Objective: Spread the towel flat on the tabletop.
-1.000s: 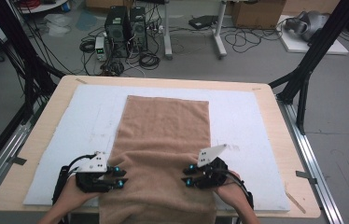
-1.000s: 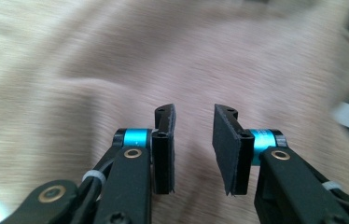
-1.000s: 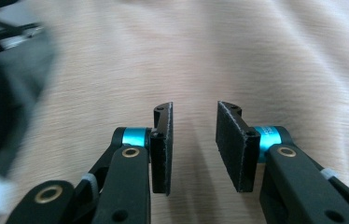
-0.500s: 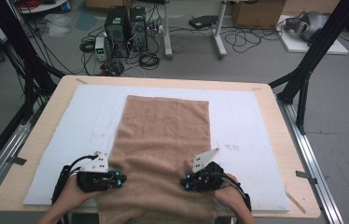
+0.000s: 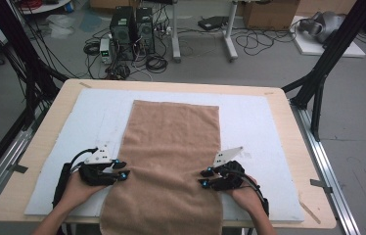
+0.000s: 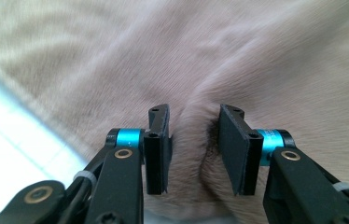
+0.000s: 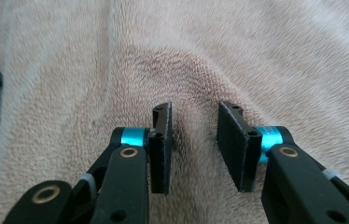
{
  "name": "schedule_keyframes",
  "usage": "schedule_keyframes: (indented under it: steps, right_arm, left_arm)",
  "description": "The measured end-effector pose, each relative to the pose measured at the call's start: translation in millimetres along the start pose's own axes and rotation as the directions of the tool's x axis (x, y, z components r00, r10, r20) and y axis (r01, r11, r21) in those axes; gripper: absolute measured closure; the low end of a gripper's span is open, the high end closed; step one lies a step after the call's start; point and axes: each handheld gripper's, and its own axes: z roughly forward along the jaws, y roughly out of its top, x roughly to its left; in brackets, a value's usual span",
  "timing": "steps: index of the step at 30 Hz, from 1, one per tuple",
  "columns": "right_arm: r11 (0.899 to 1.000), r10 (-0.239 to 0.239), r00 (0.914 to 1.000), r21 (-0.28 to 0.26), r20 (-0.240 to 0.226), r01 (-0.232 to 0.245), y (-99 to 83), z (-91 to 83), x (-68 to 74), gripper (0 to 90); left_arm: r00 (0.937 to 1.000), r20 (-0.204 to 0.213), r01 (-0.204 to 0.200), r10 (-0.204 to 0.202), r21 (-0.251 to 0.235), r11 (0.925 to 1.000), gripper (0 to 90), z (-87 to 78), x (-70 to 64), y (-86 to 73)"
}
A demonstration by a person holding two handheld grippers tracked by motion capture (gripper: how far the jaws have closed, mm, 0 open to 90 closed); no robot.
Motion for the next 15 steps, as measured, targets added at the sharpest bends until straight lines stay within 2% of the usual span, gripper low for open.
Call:
schedule_keyframes:
  steps: [2,4,5,7,8,10,12,14,15]
  right_arm:
    - [1.0,0.003,1.0,-0.015,0.004,-0.003,-2.2,-0.2,0.1,69.0]
    - [1.0,-0.007,1.0,-0.01,0.003,0.007,-3.2,-1.1,1.0,77.7]
    - [1.0,-0.013,0.9999,-0.007,-0.01,0.013,-3.5,-1.6,1.1,82.0]
    - [1.0,-0.025,0.9984,0.006,-0.051,0.026,-3.6,-3.3,1.9,82.9]
    - [0.999,-0.033,0.9977,0.016,-0.059,0.034,-3.3,-5.7,3.1,82.4]
    - [0.999,-0.04,0.9968,-0.004,-0.069,0.04,-2.9,-14.2,5.5,79.8]
    - [0.999,-0.044,0.9977,-0.034,-0.052,0.042,-1.6,-22.3,5.4,77.1]
    - [0.999,-0.048,0.9984,-0.027,-0.032,0.047,0.1,-25.6,2.5,75.0]
    - [0.999,-0.047,0.9986,-0.021,-0.022,0.047,0.2,-25.8,-0.1,74.0]
  left_arm:
    - [1.0,0.003,0.003,-0.003,-0.021,0.9998,65.0,2.0,0.2,-3.1]
    - [0.9998,0.017,0.005,-0.004,-0.031,0.9995,76.9,0.5,0.1,-5.7]
    - [0.9997,0.026,0.005,-0.004,-0.027,0.9996,81.1,-0.7,-0.5,-5.9]
    - [0.9984,0.052,-0.024,0.025,-0.013,0.9996,82.5,-5.9,-2.3,-6.0]
    - [0.997,0.068,-0.037,0.038,-0.02,0.9991,82.3,-10.0,-3.9,-6.8]
    - [0.9941,0.086,-0.063,0.066,-0.038,0.9973,78.4,-19.0,-4.9,-8.3]
    - [0.9934,0.092,-0.064,0.068,-0.047,0.9968,69.7,-25.9,-1.3,-7.3]
    - [0.9937,0.092,-0.06,0.064,-0.045,0.9972,62.7,-31.8,5.1,-3.7]
    - [0.9942,0.085,-0.06,0.065,-0.063,0.9962,62.0,-35.3,8.4,-1.5]
